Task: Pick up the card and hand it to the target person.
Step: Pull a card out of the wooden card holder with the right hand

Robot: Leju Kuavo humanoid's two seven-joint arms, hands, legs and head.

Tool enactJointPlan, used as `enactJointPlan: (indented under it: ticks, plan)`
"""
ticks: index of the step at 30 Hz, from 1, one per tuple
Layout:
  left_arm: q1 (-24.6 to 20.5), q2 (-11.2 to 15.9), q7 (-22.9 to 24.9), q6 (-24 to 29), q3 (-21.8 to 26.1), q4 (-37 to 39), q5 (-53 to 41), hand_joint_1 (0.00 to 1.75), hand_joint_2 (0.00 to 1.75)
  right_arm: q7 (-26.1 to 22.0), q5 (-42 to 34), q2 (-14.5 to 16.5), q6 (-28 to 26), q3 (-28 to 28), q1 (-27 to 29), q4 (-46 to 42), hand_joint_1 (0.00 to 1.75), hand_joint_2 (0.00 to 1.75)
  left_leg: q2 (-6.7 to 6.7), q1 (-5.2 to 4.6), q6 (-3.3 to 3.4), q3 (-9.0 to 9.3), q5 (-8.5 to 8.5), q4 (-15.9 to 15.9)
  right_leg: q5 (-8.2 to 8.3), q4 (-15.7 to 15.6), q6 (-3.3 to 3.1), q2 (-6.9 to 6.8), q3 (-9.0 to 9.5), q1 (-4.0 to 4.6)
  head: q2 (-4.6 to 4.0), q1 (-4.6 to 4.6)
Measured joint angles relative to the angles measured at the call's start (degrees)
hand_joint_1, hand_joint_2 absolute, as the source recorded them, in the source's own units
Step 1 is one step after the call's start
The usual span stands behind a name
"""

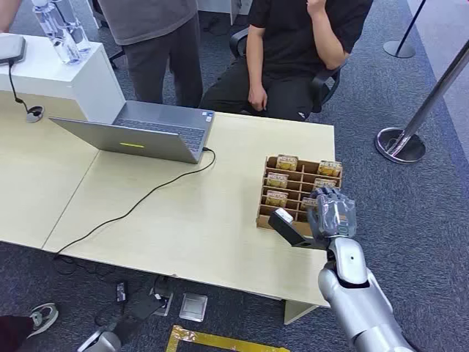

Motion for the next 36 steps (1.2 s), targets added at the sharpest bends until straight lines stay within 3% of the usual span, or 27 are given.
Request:
enactJointPlan:
  ticks: [5,8,12,18,31,36]
  plan:
    - [-0.01,0.0,0.0,0.0,0.0,0.0,0.0,0.0,0.0,0.0,0.07,0.0,0.0,0.0,-0.05,0.13,0.92,1.75,0.0,0.0,0.0,-0.01,0.0,0.0,0.0,-0.01,0.0,0.0,0.0,0.0,0.0,0.01]
    - [-0.01,0.0,0.0,0.0,0.0,0.0,0.0,0.0,0.0,0.0,0.15,0.0,0.04,0.0,-0.08,0.22,1.05,1.75,0.0,0.0,0.0,0.0,0.0,0.0,0.0,-0.01,0.0,0.0,0.01,0.0,0.0,0.01]
    - [-0.01,0.0,-0.11,0.02,0.0,0.0,0.0,0.0,1.75,0.03,0.33,0.0,0.15,0.0,0.0,0.23,1.35,1.75,0.0,0.0,0.0,0.01,0.0,0.0,0.0,-0.01,0.0,0.0,0.0,0.0,0.0,0.01]
    - [-0.03,0.0,-2.38,0.62,0.0,0.0,-0.16,0.0,1.75,-0.13,0.46,0.0,-0.25,0.0,0.21,0.22,1.73,1.75,0.0,0.0,0.0,0.0,0.0,0.0,0.0,-0.01,0.0,0.0,0.0,0.0,0.0,-0.02]
    - [-0.04,0.0,-4.5,4.64,-0.38,0.0,-0.72,0.0,1.75,-1.68,-0.92,0.0,-2.85,-0.16,0.53,0.22,1.75,1.75,0.0,0.0,0.0,0.0,0.0,0.01,0.01,-0.01,0.01,0.0,0.0,0.0,0.0,0.01]
    - [-0.03,0.0,-4.68,5.15,-0.25,0.0,0.24,0.0,1.75,-6.03,-6.43,0.3,-2.99,-2.03,0.72,0.07,1.75,1.75,0.0,0.0,0.0,-0.02,0.0,0.01,0.01,-0.01,0.01,0.0,-0.01,0.0,0.0,0.01]
